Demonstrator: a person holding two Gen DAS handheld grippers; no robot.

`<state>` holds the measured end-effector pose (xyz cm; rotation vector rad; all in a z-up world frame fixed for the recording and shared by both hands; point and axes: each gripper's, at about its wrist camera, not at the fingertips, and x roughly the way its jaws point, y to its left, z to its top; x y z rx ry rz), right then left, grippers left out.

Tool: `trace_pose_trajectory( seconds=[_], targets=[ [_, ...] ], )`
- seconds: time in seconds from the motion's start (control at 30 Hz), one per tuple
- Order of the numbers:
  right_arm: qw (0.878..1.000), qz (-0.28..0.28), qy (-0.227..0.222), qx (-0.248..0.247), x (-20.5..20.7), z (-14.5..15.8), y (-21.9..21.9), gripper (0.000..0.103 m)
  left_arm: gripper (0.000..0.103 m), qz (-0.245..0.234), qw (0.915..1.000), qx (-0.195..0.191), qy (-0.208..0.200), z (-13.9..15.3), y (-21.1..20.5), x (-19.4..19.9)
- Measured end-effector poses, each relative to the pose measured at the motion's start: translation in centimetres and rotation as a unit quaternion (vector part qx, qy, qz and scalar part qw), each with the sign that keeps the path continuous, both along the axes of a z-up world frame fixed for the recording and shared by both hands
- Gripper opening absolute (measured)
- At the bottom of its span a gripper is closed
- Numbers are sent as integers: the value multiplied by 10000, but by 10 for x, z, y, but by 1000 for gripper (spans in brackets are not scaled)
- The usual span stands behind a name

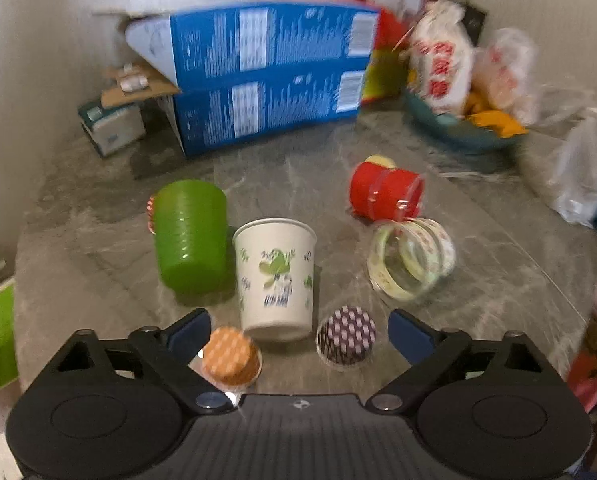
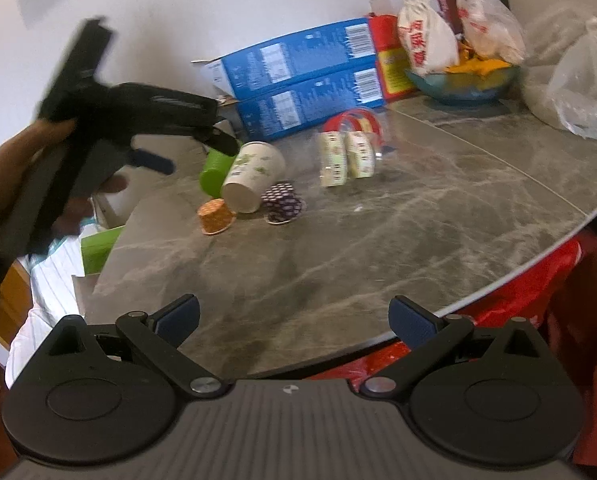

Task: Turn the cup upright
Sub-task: 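Reach the left tool to the white leaf-print paper cup and grasp it, then lift the white paper cup off the table with the left tool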

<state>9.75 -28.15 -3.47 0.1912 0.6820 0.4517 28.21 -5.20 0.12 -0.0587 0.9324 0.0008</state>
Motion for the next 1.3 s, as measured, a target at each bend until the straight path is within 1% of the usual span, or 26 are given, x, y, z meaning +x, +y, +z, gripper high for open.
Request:
trace_pose_trajectory(
  seconds=[0.07, 0.13, 0.2, 0.3, 0.43, 0.47, 0.53, 0.67, 0.73, 0.77, 0.93, 1.03, 1.1, 1.23, 1.3],
  targets=[
    [9999, -123, -8, 23, 2, 0, -12, 102, 94, 141, 9996, 10, 250, -9, 0, 18],
    [9997, -241, 5, 72, 4, -2, -22, 102, 94, 223, 9986, 102, 472, -20, -2, 32],
    [9994, -317, 58, 157, 7, -5, -32, 102, 93, 366, 9976, 149, 562, -26, -2, 37],
    [9989, -422, 108, 157, 11, -9, -41, 102, 93, 383, 9967, 150, 706, -35, -4, 42],
    [9984, -468, 99, 288, 10, -11, -50, 102, 87, 370, 9959, 238, 795, -43, -9, 50],
    [9984, -465, 102, 292, 9, -12, -51, 102, 87, 410, 9960, 213, 763, -44, -8, 51],
    [9987, -441, 95, 247, 7, -11, -51, 102, 79, 533, 9956, 220, 734, -44, -7, 55],
    [9988, -422, 41, 230, -1, -7, -53, 102, 73, 578, 9957, 180, 702, -42, -9, 58],
    [9986, -452, 11, 265, -4, -5, -55, 102, 63, 555, 9959, 188, 690, -41, -10, 59],
    [9985, -470, 8, 274, -5, -4, -56, 102, 61, 554, 9957, 214, 713, -41, -11, 59],
    [9983, -530, 4, 252, -13, -3, -59, 102, 61, 612, 9955, 146, 702, -44, -9, 57],
    [9981, -570, 20, 251, -16, -2, -59, 102, 60, 661, 9959, 110, 614, -44, -7, 55],
    [9981, -569, 5, 232, -18, 0, -59, 102, 60, 655, 9968, 67, 456, -38, -5, 51],
    [9979, -583, -37, 270, -21, 3, -57, 102, 59, 549, 9979, 57, 339, -24, -4, 42],
    [9981, -549, -58, 289, -23, 4, -54, 102, 59, 484, 9985, 71, 238, -15, -4, 30]
  ],
)
